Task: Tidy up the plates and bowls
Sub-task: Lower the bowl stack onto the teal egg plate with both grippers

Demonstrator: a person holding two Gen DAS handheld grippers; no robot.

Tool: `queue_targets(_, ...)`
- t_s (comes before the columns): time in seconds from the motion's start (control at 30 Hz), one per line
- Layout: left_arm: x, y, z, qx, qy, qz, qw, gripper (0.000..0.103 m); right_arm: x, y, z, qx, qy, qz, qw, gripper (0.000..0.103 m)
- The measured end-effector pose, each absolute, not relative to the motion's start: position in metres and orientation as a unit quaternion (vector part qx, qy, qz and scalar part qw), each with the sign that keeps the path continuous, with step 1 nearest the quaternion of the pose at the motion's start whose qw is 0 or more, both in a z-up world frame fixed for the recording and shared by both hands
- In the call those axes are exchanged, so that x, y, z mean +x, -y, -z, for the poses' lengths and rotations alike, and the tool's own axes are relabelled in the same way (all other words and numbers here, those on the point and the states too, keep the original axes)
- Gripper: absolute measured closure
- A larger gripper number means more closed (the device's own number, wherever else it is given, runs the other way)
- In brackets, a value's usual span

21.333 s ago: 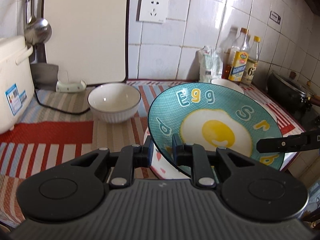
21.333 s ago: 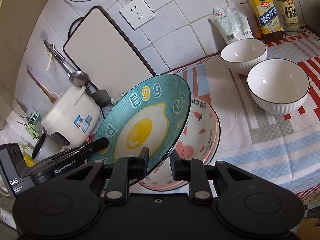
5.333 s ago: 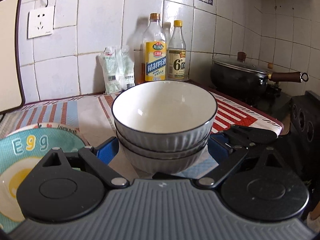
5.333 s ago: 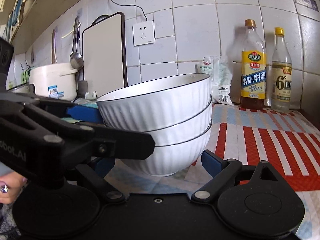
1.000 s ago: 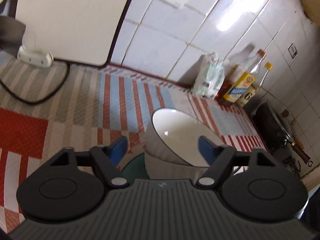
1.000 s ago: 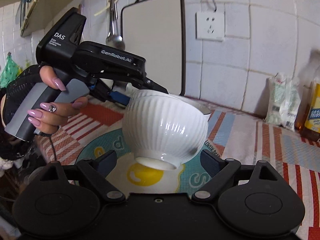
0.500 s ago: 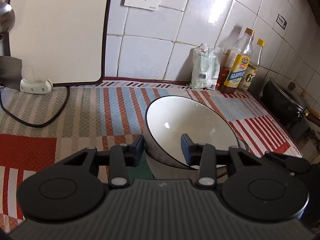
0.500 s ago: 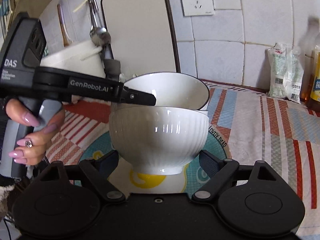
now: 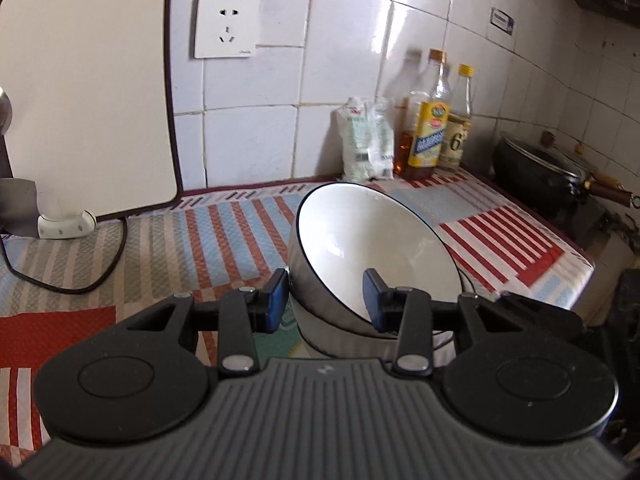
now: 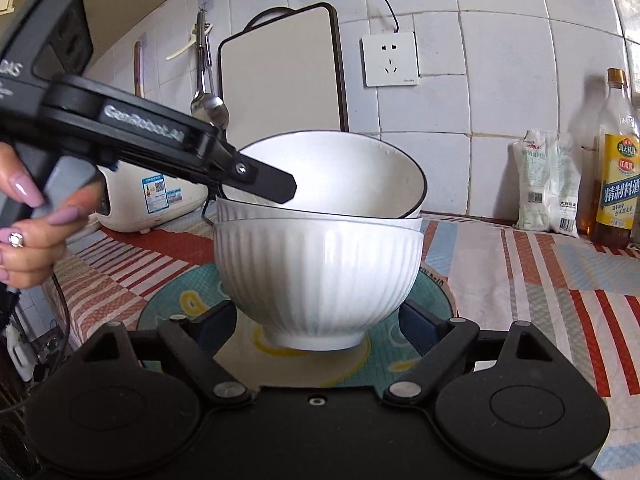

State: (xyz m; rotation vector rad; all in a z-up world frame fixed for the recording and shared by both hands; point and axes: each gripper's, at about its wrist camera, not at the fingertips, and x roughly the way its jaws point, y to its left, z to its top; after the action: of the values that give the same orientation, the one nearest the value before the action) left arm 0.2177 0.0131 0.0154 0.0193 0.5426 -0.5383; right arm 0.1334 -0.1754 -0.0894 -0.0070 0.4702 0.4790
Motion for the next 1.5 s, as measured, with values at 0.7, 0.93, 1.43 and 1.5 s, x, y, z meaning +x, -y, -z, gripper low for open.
queue_targets(0.7,0.207,-0.016,0.003,-0.016,-0.273,0.253,0.928,0.061,0.125,0.168,0.093,-0.011,-0.192,-0.233,0.953,0.0)
queue_targets(0.93,0.21,-0.019,0.008,-0.003,-0.249,0.24,0.938,0.062,0.136,0.158,0.104,-0.014,-0.173,-0.237,0.956,0.0)
queue_targets(1.43,0.16,-0.064,0.009,-0.044,-0.215,0.21,0.953,0.026,0.07,0.187,0.075,0.001,-0.214,-0.202,0.956,0.004)
queue_targets(1.5,0.149,-0.071,0.013,-0.046,-0.21,0.204,0.955,0.026,0.068,0.192,0.075,0.021,-0.234,-0.195,0.952,0.009)
